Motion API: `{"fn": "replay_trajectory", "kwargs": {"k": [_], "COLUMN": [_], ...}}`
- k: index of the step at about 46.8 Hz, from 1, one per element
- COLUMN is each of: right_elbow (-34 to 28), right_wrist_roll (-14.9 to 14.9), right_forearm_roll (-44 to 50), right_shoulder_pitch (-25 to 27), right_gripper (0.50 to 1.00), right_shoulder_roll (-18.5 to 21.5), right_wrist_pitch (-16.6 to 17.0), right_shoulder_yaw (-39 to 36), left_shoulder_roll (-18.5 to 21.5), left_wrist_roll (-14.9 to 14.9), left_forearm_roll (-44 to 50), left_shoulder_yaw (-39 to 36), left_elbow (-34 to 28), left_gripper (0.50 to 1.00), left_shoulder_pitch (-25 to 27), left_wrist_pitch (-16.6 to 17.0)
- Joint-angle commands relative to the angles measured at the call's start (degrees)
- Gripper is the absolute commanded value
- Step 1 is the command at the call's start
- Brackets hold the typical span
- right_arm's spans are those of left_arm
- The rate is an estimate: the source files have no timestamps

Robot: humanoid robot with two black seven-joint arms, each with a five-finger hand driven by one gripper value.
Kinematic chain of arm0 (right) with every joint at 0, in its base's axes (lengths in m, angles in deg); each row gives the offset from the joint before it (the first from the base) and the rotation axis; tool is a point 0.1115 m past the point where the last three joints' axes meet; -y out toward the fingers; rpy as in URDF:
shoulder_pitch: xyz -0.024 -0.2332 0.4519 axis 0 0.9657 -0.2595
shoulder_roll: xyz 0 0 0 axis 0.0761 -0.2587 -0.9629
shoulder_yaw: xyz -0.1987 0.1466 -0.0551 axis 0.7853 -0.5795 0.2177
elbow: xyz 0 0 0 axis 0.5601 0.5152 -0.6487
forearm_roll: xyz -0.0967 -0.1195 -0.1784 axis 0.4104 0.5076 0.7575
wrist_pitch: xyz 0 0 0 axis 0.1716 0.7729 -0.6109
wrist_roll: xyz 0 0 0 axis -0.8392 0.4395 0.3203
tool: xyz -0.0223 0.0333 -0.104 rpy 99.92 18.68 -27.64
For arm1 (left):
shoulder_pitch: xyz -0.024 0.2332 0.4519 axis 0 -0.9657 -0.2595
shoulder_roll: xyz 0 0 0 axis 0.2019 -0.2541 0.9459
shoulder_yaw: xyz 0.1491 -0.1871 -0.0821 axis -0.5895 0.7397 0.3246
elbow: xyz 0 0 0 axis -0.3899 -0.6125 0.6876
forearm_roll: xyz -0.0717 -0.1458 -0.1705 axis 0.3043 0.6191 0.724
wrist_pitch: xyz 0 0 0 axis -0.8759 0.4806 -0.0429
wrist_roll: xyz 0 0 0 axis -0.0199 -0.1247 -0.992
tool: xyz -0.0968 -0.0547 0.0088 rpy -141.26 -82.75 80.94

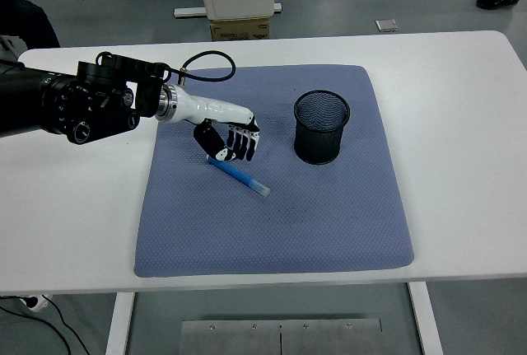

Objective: Left hand places marker in pen holder

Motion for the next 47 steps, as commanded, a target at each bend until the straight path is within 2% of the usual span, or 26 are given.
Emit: {"fn": "replay_trajectory", "kwargs": {"k": [1, 4, 6, 10, 11, 17, 24, 31, 36, 41, 47], "right_elbow": [0.0, 0.0, 0.0, 0.0, 0.0, 0.0, 0.0, 0.0, 0.0, 0.0, 0.0], "right_wrist_roll": [0.0, 0.0, 0.0, 0.0, 0.0, 0.0, 0.0, 0.0, 0.0, 0.0, 0.0], "right_forearm_roll": [-0.1, 0.0, 0.0, 0.0, -0.1, 0.0, 0.0, 0.0, 0.0, 0.0, 0.0], "right_shoulder_pitch": [0.0, 0.0, 0.0, 0.0, 0.0, 0.0, 0.0, 0.0, 0.0, 0.0, 0.0], "right_gripper": [1.000, 1.000, 1.000, 1.000, 1.000, 1.000, 1.000, 1.000, 1.000, 1.000, 1.000], "right_shoulder_roll": [0.0, 0.0, 0.0, 0.0, 0.0, 0.0, 0.0, 0.0, 0.0, 0.0, 0.0], "right_wrist_pitch": [0.0, 0.0, 0.0, 0.0, 0.0, 0.0, 0.0, 0.0, 0.0, 0.0, 0.0], "right_shoulder_yaw": [0.0, 0.0, 0.0, 0.0, 0.0, 0.0, 0.0, 0.0, 0.0, 0.0, 0.0], "left_shoulder_roll": [-0.2, -0.2, -0.2, -0.2, -0.2, -0.3, -0.3, -0.2, 0.2, 0.3, 0.5], "left_wrist_roll": [0.2, 0.4, 0.4, 0.4, 0.4, 0.4, 0.3, 0.3, 0.5, 0.6, 0.6], "left_forearm_roll": [-2.0, -3.8, -4.3, -4.8, -5.9, -7.1, -9.3, -9.6, -9.7, -10.4, -11.5], "left_shoulder_yaw": [-0.1, -0.1, -0.1, -0.1, -0.1, -0.1, -0.4, -0.4, -0.5, -0.5, -0.7], "left_elbow": [-0.1, -0.1, -0.1, -0.1, -0.1, -0.6, -2.8, -3.2, -3.3, -3.8, -5.4], "left_gripper": [0.500, 0.500, 0.528, 0.552, 0.563, 0.563, 0.566, 0.578, 0.619, 0.631, 0.654], "left_shoulder_pitch": [-0.3, -0.3, -0.3, -0.3, -0.2, -0.3, -0.3, -0.3, -0.2, -0.2, -0.2], "left_wrist_pitch": [0.1, 0.4, 0.9, 2.7, 4.5, 6.1, 9.6, 9.6, 9.7, 9.9, 11.8]}}
